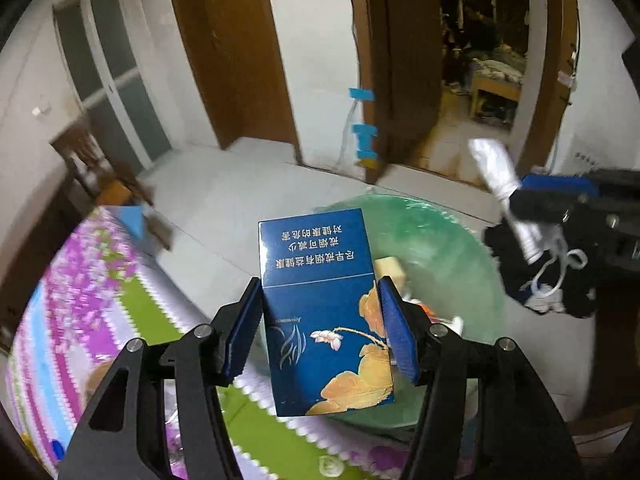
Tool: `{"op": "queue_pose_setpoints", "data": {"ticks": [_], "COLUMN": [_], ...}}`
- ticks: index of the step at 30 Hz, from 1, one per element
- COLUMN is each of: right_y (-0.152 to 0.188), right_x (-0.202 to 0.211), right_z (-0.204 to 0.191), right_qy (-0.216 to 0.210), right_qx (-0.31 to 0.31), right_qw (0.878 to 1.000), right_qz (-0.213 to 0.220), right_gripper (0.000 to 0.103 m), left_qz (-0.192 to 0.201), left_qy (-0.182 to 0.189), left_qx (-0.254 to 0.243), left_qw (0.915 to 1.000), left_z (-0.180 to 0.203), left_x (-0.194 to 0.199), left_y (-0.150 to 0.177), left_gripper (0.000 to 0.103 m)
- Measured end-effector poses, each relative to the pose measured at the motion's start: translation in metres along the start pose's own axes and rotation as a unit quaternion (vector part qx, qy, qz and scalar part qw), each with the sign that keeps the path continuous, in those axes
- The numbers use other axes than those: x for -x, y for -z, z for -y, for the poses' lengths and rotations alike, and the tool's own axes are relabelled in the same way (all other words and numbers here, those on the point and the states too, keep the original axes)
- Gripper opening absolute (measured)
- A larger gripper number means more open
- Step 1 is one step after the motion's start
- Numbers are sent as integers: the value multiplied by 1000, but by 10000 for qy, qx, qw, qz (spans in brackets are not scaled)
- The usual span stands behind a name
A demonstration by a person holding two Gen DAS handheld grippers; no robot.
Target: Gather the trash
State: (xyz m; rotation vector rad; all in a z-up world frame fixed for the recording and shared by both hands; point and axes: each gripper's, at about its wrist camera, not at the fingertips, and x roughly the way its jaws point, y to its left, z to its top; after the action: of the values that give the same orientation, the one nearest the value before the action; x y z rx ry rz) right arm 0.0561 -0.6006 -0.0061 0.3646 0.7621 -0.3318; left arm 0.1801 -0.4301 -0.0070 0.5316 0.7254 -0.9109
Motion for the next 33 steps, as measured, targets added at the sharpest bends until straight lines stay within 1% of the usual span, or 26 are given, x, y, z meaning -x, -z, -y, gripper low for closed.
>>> {"op": "queue_pose_setpoints", "data": {"ticks": [1, 5, 9, 13, 15, 16, 17, 18, 19, 22, 26, 29, 32, 33], "right_y": [-1, -2, 1, 3, 4, 4, 4, 4, 4, 5, 7, 12, 19, 22], "right_x": [-3, -17, -40, -60, -70, -75, -82, -84, -87, -89, -86, -76, -61, -54], "right_z": [-1, -6, -5, -8, -10, -13, -17, -16, -17, -19, -11, -6, -10, -15], "right_qy": [-14, -21, -14, -41, -115, -189, -229, -154, -85, -24, 7, 61, 12, 64], "right_qx": [8, -2, -77, -111, -105, -62, -10, -7, -3, -4, -152, -213, -193, -153], "right_qw": [10000, 9999, 9993, 9987, 9985, 9982, 9977, 9978, 9981, 9984, 9988, 9993, 9998, 9998], "right_qz": [-23, -135, -360, -490, -519, -558, -634, -638, -606, -559, -469, -303, -98, 55], "right_gripper": [27, 27, 27, 27, 28, 30, 34, 43, 45, 45, 45, 45, 45, 45], "left_qz": [-38, -138, -177, -251, -219, -254, -284, -272, -270, -272, -182, -55, 62, 124], "left_qy": [117, 324, 371, 505, 711, 783, 812, 822, 833, 809, 672, 622, 509, 442], "left_qx": [43, 324, 562, 960, 1129, 1156, 1173, 1195, 1193, 1136, 1324, 1277, 1194, 1168], "left_qw": [9999, 9989, 9976, 9938, 9908, 9899, 9894, 9890, 9890, 9899, 9887, 9898, 9915, 9921], "left_z": [0, -3, -8, -20, -24, -24, -24, -24, -25, -23, -29, -28, -23, -21], "left_x": [-2, -14, -23, -36, -43, -47, -50, -52, -52, -50, -44, -36, -28, -24], "left_y": [-2, -2, 4, 11, 14, 15, 17, 19, 21, 25, 29, 34, 38, 39], "left_gripper": [56, 56, 56, 56, 57, 69, 85, 88, 89, 89, 89, 89, 89, 89]}}
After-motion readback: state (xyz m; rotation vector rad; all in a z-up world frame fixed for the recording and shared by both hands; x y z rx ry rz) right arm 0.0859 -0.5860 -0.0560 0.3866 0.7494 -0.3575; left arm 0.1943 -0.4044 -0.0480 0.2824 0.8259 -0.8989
